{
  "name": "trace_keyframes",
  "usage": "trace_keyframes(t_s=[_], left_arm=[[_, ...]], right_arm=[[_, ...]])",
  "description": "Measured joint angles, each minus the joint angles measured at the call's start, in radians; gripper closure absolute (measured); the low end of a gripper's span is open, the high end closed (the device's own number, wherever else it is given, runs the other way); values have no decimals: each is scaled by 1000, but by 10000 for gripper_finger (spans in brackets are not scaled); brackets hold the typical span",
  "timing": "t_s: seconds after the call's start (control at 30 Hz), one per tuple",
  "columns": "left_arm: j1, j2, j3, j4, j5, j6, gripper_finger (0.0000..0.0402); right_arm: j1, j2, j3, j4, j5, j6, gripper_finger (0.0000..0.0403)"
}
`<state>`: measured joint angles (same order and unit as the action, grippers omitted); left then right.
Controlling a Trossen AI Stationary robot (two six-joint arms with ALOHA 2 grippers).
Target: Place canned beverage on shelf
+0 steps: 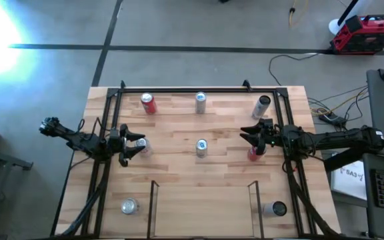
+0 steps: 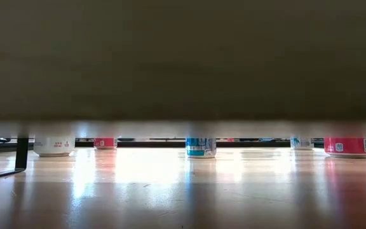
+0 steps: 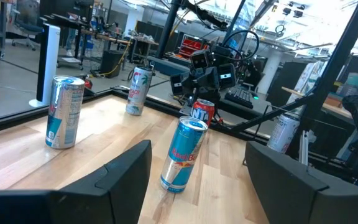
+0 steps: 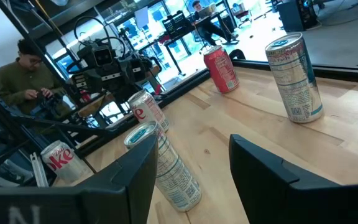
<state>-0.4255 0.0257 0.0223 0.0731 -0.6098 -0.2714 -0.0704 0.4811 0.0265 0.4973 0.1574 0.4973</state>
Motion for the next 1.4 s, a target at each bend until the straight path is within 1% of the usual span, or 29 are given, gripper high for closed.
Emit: trace_keyframes(t_s=[1.4], left_arm=[[0,0,0,0,0,0,157]], right_arm=[[0,0,0,0,0,0,220]])
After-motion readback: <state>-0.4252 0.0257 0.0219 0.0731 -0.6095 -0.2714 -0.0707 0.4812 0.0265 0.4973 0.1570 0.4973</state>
